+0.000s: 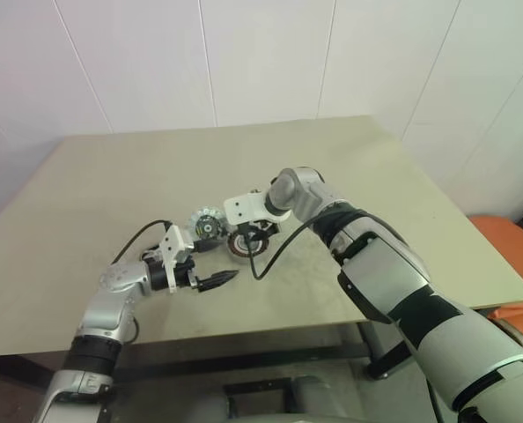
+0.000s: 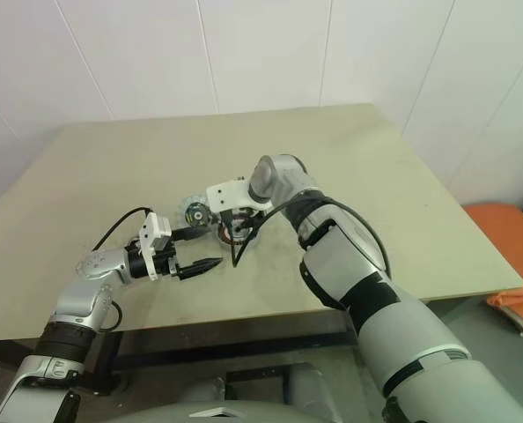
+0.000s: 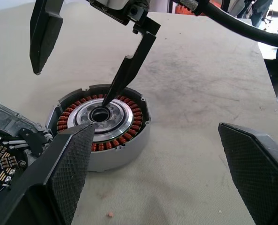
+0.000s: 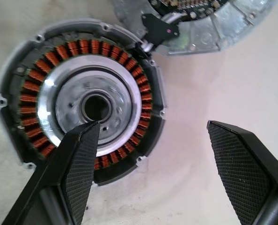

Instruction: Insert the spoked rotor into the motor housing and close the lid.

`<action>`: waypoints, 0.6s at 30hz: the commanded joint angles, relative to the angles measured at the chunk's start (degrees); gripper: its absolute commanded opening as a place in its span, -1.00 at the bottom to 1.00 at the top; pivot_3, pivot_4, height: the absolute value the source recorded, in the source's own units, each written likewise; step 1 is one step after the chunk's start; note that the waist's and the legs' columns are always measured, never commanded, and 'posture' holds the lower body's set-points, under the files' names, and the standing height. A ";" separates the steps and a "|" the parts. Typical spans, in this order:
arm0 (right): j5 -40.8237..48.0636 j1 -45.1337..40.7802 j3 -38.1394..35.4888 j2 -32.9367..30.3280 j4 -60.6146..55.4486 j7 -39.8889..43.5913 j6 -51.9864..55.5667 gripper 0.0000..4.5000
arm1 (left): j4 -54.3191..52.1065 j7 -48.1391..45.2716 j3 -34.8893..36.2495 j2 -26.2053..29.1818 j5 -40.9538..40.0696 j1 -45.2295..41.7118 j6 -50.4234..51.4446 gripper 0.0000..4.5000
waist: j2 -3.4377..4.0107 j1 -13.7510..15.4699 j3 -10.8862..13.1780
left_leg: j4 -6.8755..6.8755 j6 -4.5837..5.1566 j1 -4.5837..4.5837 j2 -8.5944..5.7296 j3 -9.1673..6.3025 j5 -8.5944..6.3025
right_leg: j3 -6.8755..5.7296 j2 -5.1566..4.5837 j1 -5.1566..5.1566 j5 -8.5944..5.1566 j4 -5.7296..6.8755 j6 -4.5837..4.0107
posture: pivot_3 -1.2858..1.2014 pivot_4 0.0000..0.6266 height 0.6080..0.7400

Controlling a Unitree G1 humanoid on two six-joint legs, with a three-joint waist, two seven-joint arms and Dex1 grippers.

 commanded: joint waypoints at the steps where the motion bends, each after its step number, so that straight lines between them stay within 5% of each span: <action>1: -0.36 0.81 0.61 0.73 0.31 -0.44 0.05 0.72 | -0.53 0.09 -0.22 -0.10 0.22 -1.45 -0.97 1.00 | 0.00 0.01 0.00 | 0.00 0.00 0.00 0.00 -0.01 0.00 | 0.00 0.03 0.00 0.01 0.00 -0.03 | 0.03 -1.00 1.00; 18: -1.20 4.53 1.52 2.02 0.25 -3.64 1.50 0.72 | -0.35 0.19 -0.35 -0.44 0.64 -1.64 -1.17 1.00 | -0.26 -0.12 -0.21 | -0.04 0.00 0.16 0.04 -0.01 0.00 | 0.10 0.10 0.06 -0.01 0.00 -0.12 | 0.03 -1.00 1.00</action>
